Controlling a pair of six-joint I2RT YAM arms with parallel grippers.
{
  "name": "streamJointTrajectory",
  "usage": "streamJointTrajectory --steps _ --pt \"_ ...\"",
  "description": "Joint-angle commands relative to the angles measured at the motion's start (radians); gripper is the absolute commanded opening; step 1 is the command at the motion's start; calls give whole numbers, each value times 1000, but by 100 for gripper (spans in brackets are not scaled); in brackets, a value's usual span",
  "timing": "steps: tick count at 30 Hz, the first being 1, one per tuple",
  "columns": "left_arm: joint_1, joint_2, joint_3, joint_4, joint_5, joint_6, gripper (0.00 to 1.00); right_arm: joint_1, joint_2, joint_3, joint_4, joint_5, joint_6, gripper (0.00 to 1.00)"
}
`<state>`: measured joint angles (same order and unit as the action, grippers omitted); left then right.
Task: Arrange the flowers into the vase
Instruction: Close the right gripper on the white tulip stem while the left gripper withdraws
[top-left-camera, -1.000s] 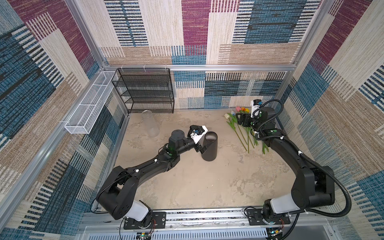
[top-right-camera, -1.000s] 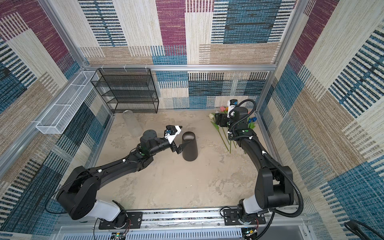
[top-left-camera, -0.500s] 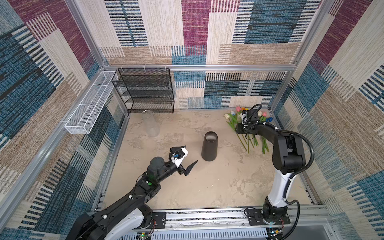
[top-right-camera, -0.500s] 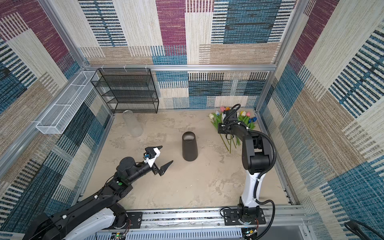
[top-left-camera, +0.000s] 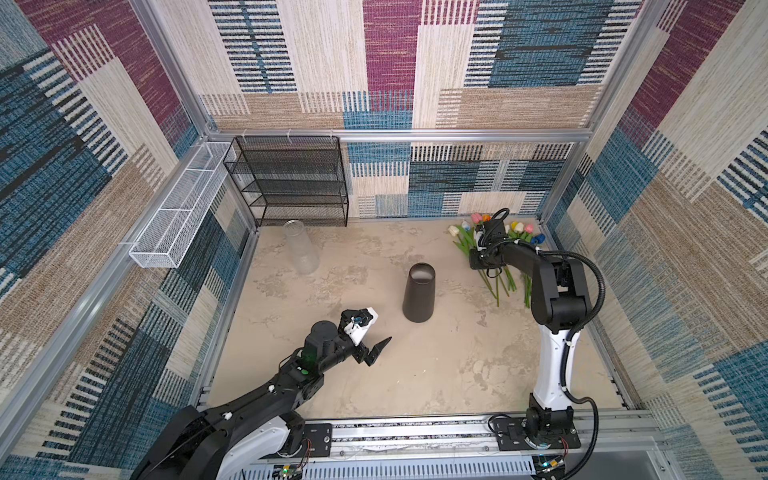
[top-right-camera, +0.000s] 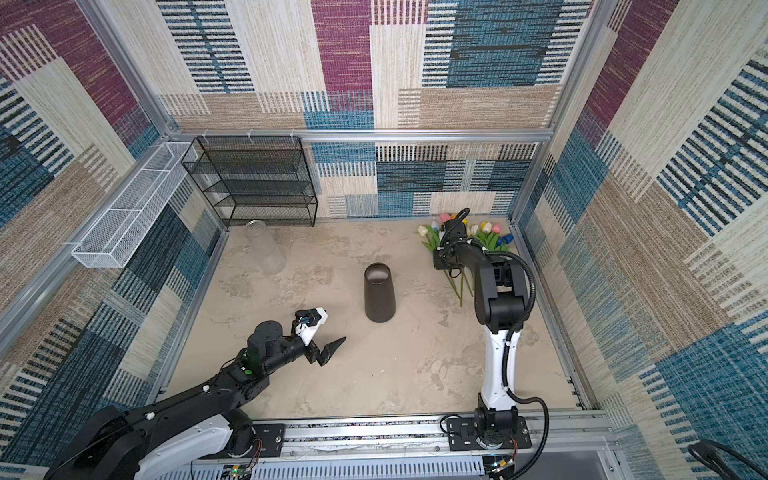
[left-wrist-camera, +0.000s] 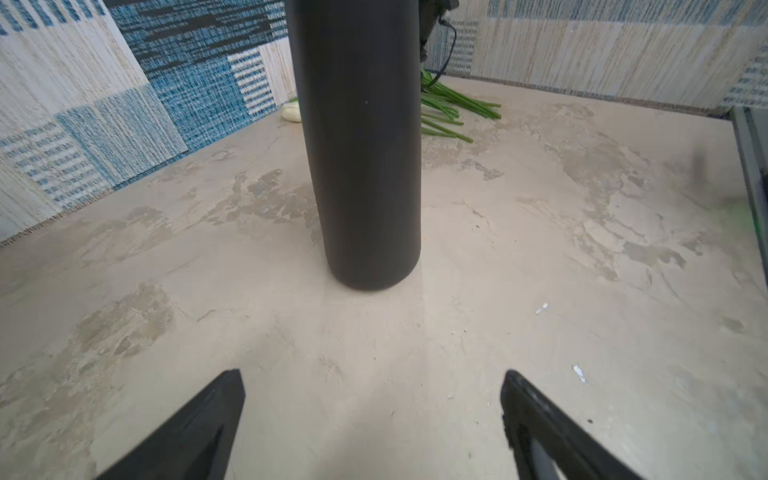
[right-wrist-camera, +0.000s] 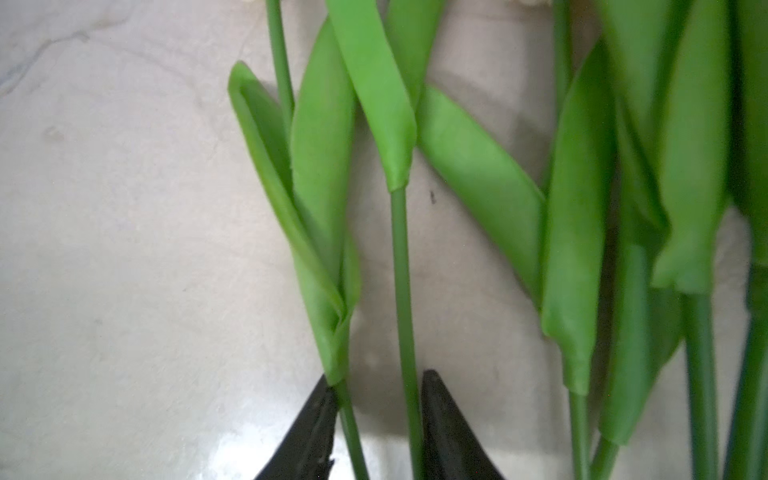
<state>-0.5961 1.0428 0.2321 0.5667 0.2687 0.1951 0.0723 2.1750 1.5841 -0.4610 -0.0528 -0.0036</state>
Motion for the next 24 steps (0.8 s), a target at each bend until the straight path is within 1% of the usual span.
streamJointTrajectory --steps 1,5,7,9,12,14,16,20,22,24 --pt "1 46 31 130 57 54 99 2 3 -3 -42 -32 -7 28" --pt "2 141 54 275 90 24 99 7 1 -4 -43 -67 -13 16" --pt "2 173 55 320 125 -20 99 13 -11 -13 -38 -78 -18 14" --pt "1 200 32 385 156 -85 99 21 -32 -21 -42 -75 -22 9" --pt "0 247 -12 528 170 -155 99 29 -63 -24 -53 -61 -14 8" --pt "-1 265 -19 580 160 -180 99 33 -88 -32 -54 -71 -2 8" --pt "0 266 -7 584 183 -193 99 36 -125 -54 -47 -72 18 8" --pt "-2 238 44 474 201 -195 99 41 -206 -126 -13 -91 57 9" --pt "-2 218 47 448 203 -197 99 46 -236 -157 3 -88 75 16" --pt "-2 212 45 448 202 -191 99 47 -248 -178 13 -98 75 11"
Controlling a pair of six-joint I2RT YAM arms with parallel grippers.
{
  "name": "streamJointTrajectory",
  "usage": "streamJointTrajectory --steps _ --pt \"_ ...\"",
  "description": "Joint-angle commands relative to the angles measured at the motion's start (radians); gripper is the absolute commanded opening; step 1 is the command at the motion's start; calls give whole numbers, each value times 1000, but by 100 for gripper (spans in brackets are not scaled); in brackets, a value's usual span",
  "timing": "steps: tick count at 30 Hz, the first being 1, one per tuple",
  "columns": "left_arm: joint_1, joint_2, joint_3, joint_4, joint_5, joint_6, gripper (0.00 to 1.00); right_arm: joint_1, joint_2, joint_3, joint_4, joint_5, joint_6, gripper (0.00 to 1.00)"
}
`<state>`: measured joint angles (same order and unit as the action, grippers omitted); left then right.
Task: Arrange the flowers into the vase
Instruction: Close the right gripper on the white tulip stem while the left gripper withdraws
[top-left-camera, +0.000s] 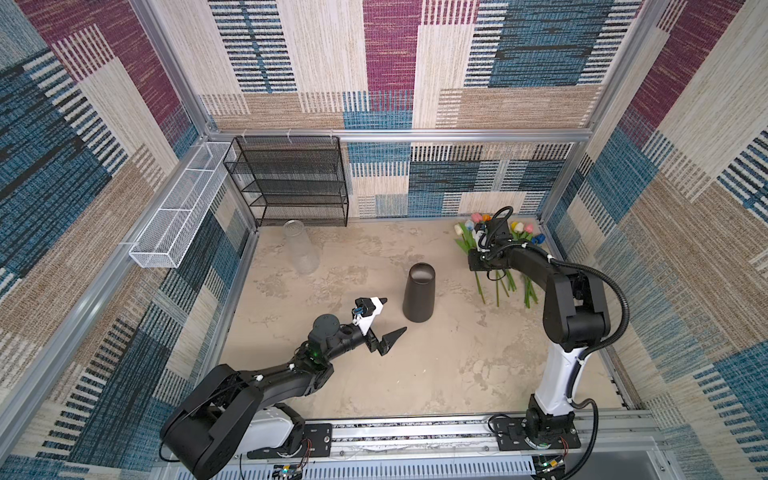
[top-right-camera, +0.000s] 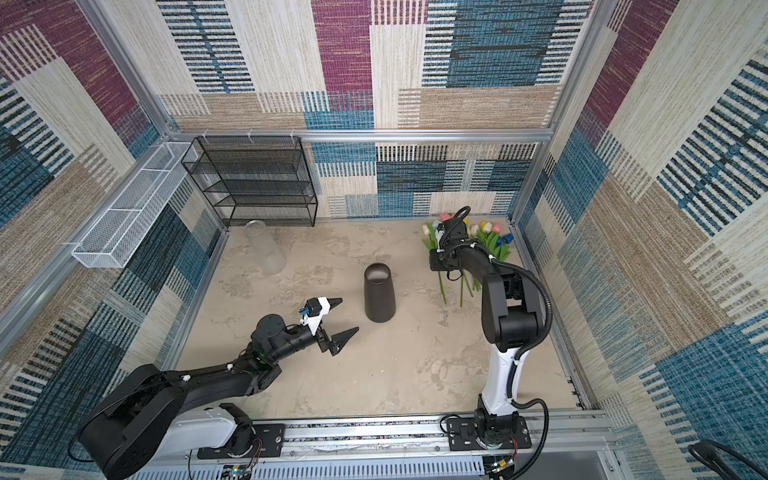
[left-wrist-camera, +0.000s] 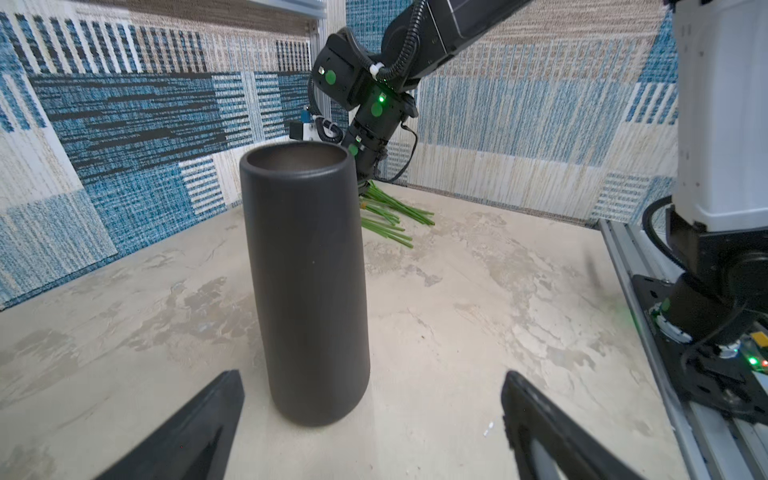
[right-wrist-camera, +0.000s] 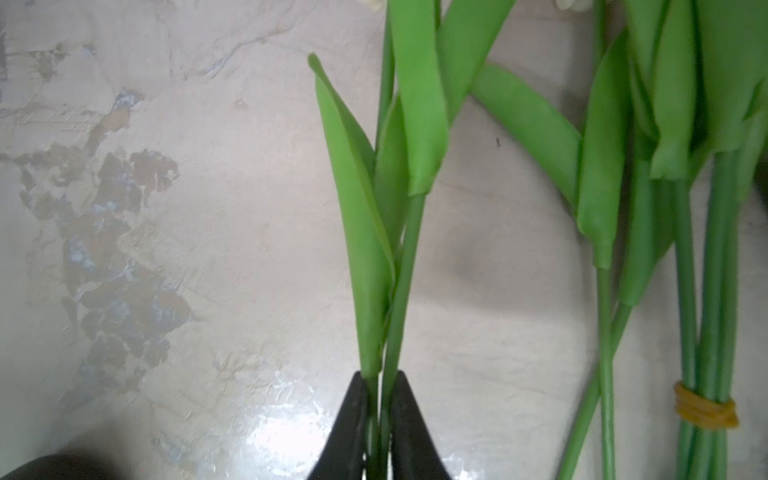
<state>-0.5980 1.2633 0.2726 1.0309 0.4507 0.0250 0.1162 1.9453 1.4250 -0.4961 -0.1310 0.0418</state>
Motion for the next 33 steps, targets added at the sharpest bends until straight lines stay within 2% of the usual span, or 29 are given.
streamJointTrajectory --steps 1,4,5,10,12,13,17,23,29,33 --pt "0 -9 4 -16 16 -17 99 3 -17 -22 44 -16 30 13" --pt "0 -13 7 -24 20 -20 99 3 -22 -54 69 -12 24 18" --pt "0 -12 8 -28 22 -20 100 2 -20 -59 74 -9 23 13" --pt "0 -13 10 -32 20 -22 99 3 -18 -70 84 -36 29 3" --pt "0 -13 13 -38 17 -19 99 3 -26 -74 89 -36 33 6" --pt "0 -12 14 -42 16 -18 99 3 -28 -69 80 -30 36 13" --pt "0 -18 15 -47 17 -23 99 4 -53 -85 84 -51 47 21" --pt "0 -9 19 -48 27 -25 99 26 12 -84 89 -42 49 28" --pt "0 -11 20 -52 28 -28 99 45 72 -50 88 -38 50 27" --pt "0 -19 20 -61 27 -27 99 50 89 -42 92 -45 49 22"
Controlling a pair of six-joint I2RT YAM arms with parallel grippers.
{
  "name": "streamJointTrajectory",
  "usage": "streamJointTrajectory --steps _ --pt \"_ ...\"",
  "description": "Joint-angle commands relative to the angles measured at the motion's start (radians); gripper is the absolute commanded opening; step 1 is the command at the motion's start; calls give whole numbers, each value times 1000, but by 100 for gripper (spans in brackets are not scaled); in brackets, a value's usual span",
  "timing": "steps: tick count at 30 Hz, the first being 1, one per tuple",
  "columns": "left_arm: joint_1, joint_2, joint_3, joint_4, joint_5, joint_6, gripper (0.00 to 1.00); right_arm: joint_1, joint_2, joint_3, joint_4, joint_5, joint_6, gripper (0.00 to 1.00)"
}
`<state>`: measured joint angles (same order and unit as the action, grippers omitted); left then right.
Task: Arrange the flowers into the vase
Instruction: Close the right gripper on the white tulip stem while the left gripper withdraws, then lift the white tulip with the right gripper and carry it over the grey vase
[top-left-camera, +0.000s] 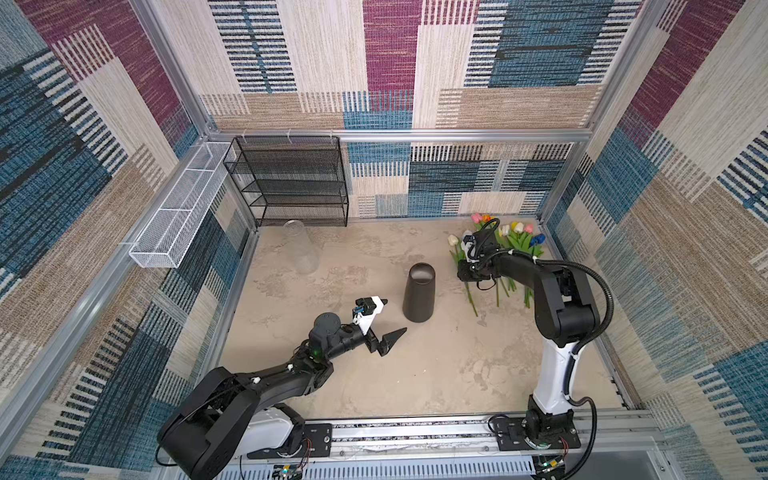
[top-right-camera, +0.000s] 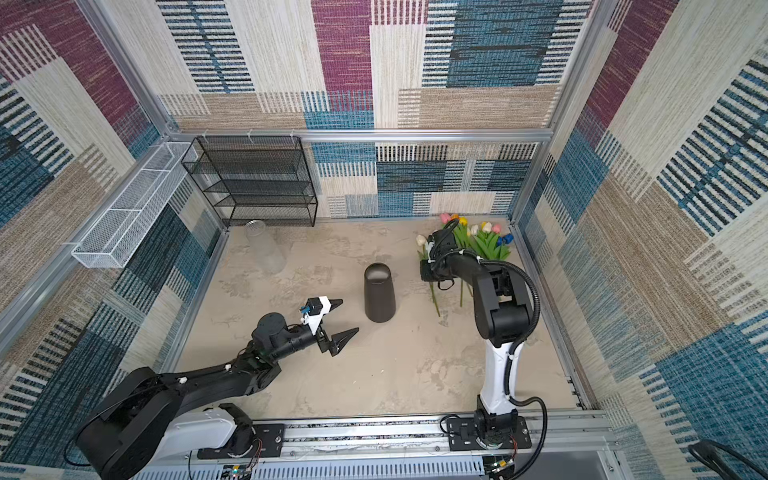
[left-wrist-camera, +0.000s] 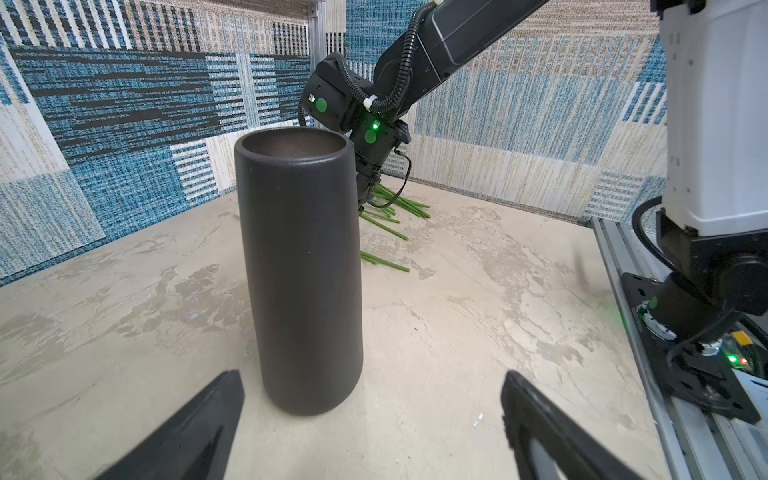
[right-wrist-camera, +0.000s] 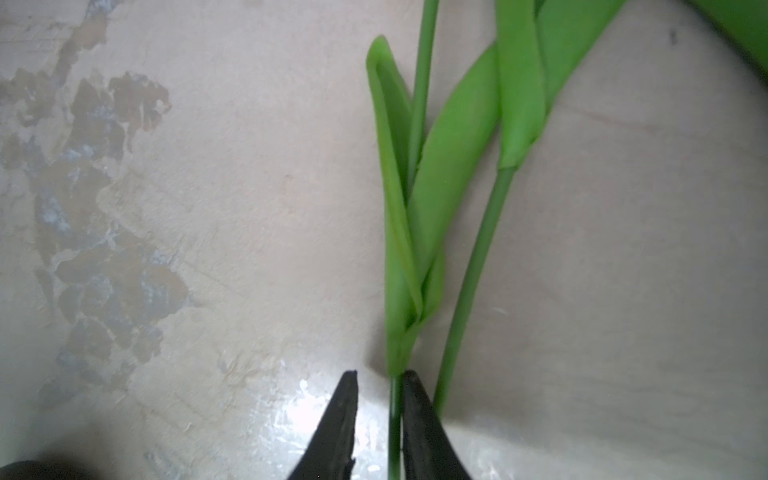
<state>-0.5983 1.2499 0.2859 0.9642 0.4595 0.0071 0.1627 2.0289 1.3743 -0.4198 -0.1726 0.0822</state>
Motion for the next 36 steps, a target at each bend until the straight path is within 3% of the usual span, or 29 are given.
streamJointTrajectory --steps 1,10,12,22,31,36 --pt "0 -9 7 2 16 -9 99 7 5 7 19 -2 10 21" --pt "0 0 13 3 23 -19 99 26 15 33 21 -36 11 14" --pt "0 0 12 1 22 -19 99 29 17 39 19 -25 18 21" --pt "-1 8 19 -1 30 -27 99 31 67 55 -3 62 57 32" --pt "-1 22 24 14 67 -38 99 33 66 61 3 63 54 4" --pt "-2 19 27 7 69 -38 100 34 -34 48 33 12 59 0"
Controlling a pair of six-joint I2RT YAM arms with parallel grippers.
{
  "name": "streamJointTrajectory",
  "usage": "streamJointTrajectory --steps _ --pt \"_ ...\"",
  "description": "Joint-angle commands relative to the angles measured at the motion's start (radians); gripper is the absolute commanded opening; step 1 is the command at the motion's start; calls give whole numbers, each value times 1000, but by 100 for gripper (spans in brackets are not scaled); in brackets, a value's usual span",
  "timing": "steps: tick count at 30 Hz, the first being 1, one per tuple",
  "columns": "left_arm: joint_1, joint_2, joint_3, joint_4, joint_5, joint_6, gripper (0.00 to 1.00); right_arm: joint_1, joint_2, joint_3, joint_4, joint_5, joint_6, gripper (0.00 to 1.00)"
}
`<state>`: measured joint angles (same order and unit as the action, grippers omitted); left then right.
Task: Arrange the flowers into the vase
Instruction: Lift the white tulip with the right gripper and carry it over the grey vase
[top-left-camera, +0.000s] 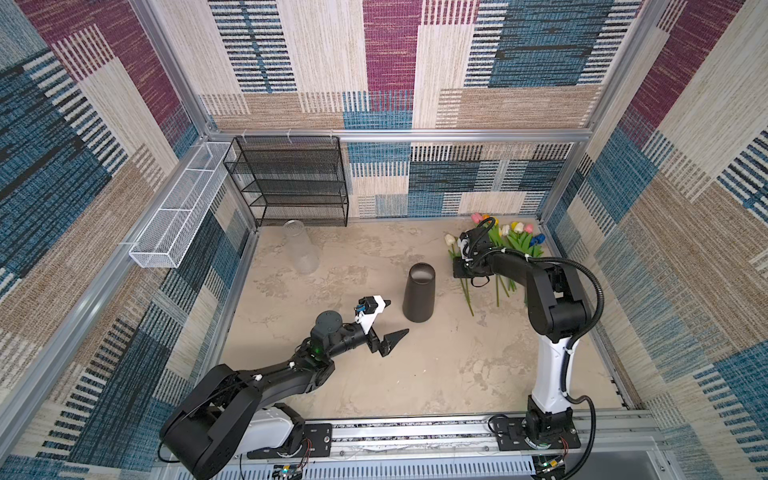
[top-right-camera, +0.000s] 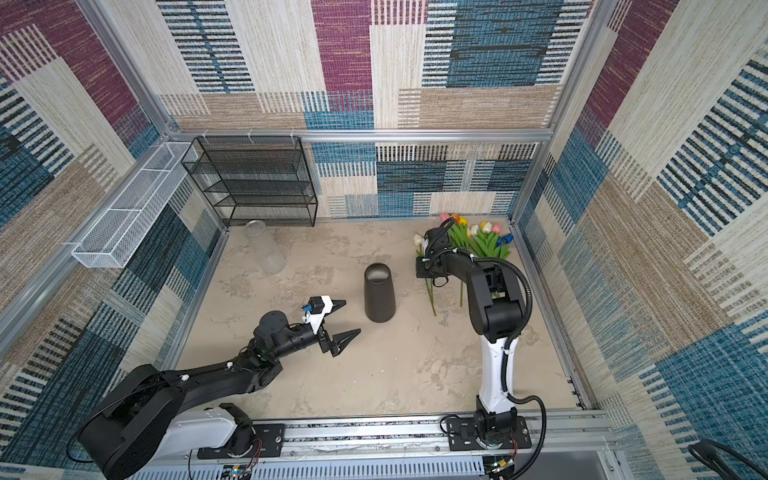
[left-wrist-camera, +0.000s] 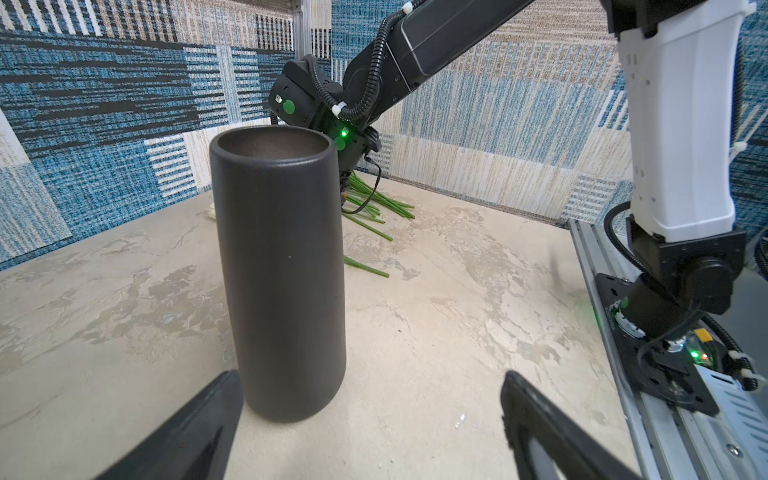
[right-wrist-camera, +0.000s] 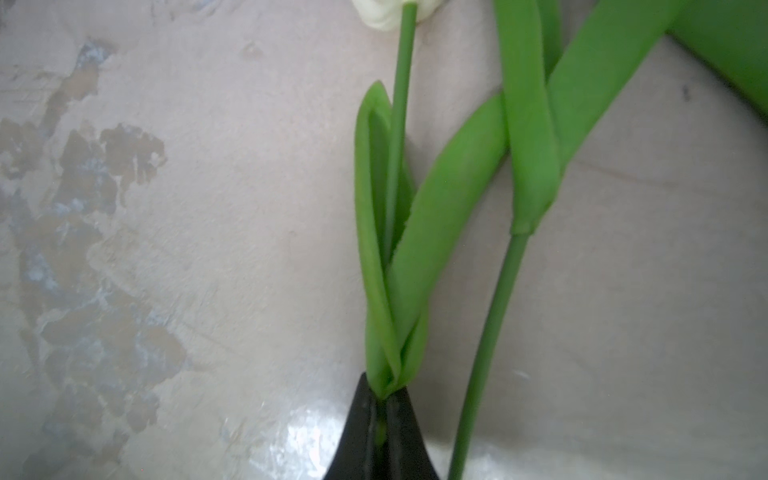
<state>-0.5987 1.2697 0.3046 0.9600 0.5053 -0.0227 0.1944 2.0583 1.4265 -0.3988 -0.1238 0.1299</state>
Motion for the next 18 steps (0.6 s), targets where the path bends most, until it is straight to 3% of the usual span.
streamJointTrajectory --steps 1,7,12,18 --pt "0 -2 8 13 25 -8 99 3 -95 -8 24 -59 13 0" --pt "-1 -10 1 17 16 -3 99 25 -383 -49 213 -238 18 0" --pt "-1 -19 -15 44 10 2 99 42 -583 -159 643 -509 188 0" --pt "-1 -26 -21 48 6 6 99 118 -652 -215 1033 -578 335 0"
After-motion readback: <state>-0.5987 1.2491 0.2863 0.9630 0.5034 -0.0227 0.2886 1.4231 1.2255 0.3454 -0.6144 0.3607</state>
